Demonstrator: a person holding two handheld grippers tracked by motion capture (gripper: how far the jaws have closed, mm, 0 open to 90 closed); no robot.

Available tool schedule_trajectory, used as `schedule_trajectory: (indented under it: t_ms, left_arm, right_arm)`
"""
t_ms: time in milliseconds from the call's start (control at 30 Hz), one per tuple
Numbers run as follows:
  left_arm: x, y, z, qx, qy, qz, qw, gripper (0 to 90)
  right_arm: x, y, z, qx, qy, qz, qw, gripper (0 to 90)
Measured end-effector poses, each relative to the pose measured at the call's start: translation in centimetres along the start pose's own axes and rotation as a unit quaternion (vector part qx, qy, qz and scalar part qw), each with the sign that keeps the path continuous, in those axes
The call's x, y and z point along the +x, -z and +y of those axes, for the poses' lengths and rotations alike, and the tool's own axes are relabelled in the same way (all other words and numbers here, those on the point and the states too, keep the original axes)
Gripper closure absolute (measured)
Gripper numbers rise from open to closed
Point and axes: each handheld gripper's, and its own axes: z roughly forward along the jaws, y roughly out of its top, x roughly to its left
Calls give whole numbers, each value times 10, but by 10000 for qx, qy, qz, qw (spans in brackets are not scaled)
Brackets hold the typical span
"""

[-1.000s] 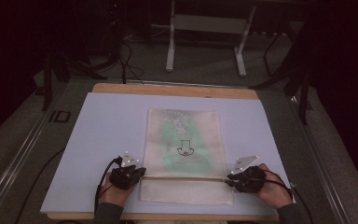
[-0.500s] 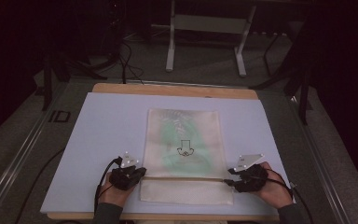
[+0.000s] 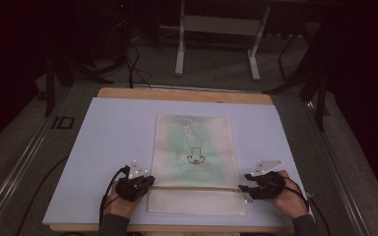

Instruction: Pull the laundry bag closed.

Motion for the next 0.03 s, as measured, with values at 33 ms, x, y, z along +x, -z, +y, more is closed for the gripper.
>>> schedule_trajectory:
  t_ms: [33]
  left_arm:
    - [0,2,0,-68,-40,65,9999,855]
  right_arm:
    - [0,-1,0,10,-9,3,10000,510]
